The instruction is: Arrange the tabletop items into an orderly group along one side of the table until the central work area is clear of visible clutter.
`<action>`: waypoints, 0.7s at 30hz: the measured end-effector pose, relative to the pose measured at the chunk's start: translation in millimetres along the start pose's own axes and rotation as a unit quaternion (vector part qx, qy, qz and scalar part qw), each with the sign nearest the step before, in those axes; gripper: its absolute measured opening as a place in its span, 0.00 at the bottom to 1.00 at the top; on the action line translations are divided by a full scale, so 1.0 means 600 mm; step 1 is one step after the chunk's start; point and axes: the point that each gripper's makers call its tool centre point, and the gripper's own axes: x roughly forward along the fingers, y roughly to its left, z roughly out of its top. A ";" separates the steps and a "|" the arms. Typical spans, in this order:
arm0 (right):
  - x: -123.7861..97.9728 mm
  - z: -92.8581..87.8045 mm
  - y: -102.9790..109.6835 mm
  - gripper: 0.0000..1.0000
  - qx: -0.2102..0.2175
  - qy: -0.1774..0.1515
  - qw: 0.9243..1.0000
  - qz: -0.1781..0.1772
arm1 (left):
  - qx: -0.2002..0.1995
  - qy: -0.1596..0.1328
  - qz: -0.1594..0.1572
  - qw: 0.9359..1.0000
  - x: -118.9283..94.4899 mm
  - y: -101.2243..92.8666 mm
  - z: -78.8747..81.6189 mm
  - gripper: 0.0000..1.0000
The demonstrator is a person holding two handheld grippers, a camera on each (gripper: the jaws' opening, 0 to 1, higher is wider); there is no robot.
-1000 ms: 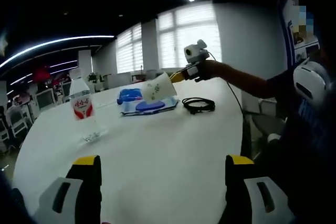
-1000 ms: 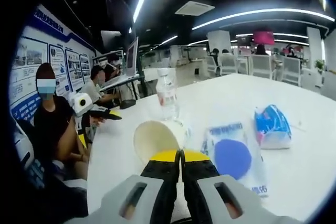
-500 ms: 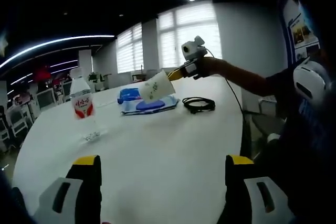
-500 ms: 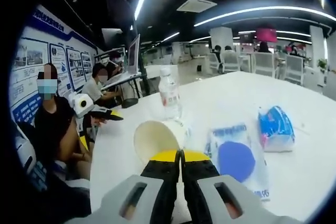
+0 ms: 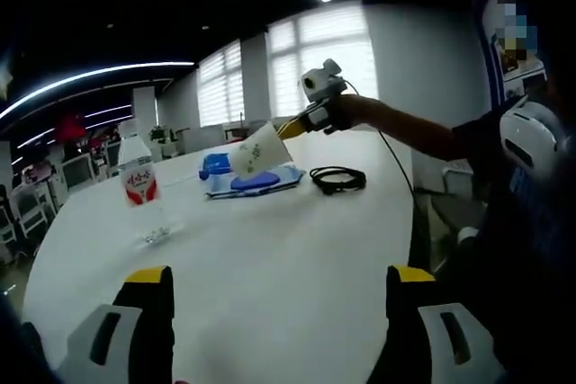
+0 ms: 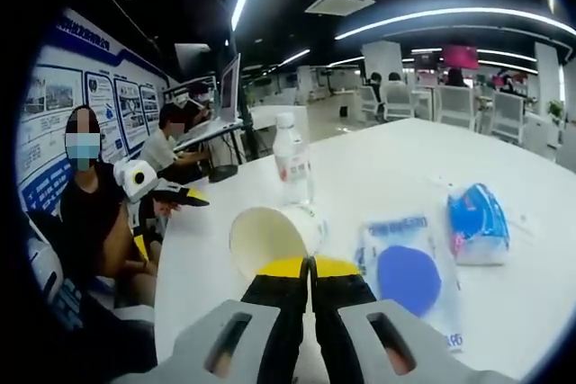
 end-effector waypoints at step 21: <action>0.018 0.002 0.010 0.00 0.011 0.027 1.000 0.008 | 0.001 0.004 0.014 1.000 -0.008 0.016 -0.003 0.98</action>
